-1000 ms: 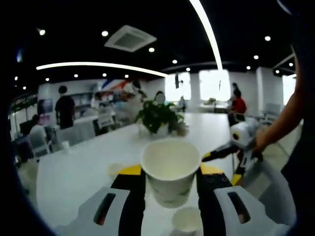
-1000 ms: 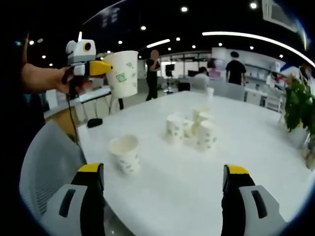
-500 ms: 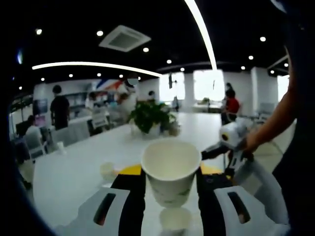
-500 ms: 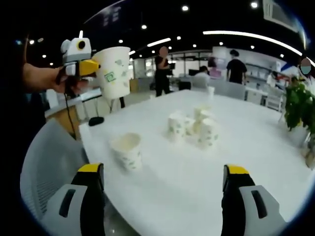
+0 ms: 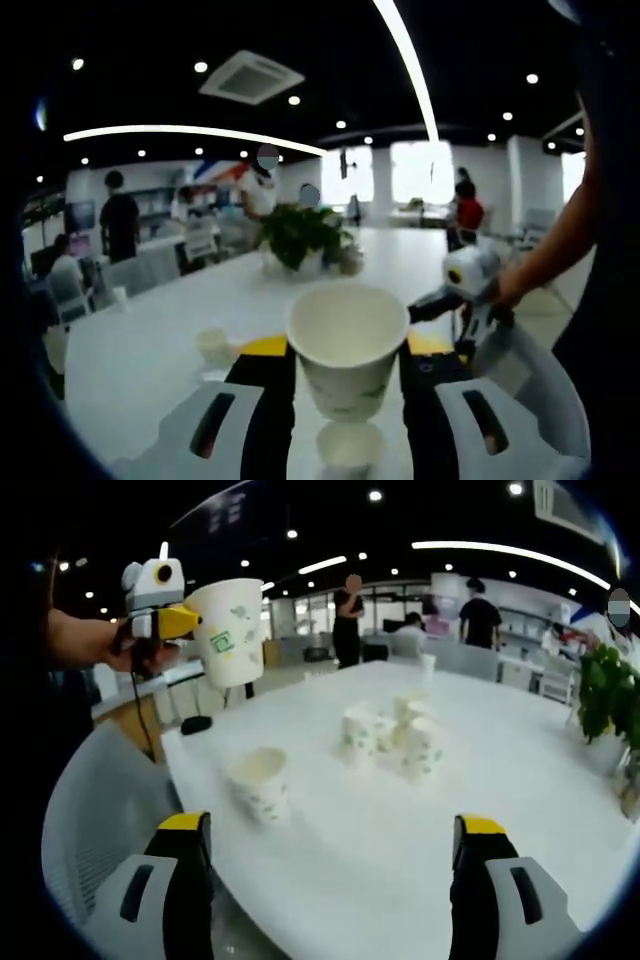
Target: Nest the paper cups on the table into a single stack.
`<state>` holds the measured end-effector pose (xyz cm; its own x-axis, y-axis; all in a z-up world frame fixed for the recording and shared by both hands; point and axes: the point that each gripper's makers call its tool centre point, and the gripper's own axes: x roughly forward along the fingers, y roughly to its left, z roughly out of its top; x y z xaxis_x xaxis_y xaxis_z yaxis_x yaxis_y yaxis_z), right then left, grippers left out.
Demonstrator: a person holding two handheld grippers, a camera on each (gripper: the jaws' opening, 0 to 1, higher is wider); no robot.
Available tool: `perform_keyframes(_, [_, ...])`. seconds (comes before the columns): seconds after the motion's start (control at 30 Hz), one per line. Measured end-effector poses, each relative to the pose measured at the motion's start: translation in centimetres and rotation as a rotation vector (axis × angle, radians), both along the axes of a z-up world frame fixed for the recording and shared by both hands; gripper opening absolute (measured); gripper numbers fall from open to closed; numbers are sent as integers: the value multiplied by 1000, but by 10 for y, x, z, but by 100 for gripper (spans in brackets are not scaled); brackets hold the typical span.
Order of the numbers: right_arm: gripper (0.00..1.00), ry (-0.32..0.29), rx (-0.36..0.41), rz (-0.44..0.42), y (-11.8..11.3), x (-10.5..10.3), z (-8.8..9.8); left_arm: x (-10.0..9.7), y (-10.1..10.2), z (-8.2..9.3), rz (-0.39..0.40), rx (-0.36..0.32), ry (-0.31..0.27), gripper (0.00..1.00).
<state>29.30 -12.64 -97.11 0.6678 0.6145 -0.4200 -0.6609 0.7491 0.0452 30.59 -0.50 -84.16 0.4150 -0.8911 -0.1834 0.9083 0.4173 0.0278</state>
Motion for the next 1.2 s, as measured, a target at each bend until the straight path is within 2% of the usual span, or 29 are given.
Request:
perform_keyframes(0.1, [99,2,1,-5,0,0,0,-1,0,-4,2,-14,1,39])
perform_keyframes(0.2, [99,1,1,-5,1,-1,1,0,0,-6,-2,-8,-24,39])
perform_keyframes(0.73, [99,3,2,-20,-4,3,1,6,2,-30,8,-6,3,38])
perform_keyframes(0.87, [99,4,4,-22,-3,4,0,8,2,-42,10,33,-6,38])
perform_keyframes(1.2, [99,8,2,-29,2,2,-3,7,-1,-59,-4,34,13,37])
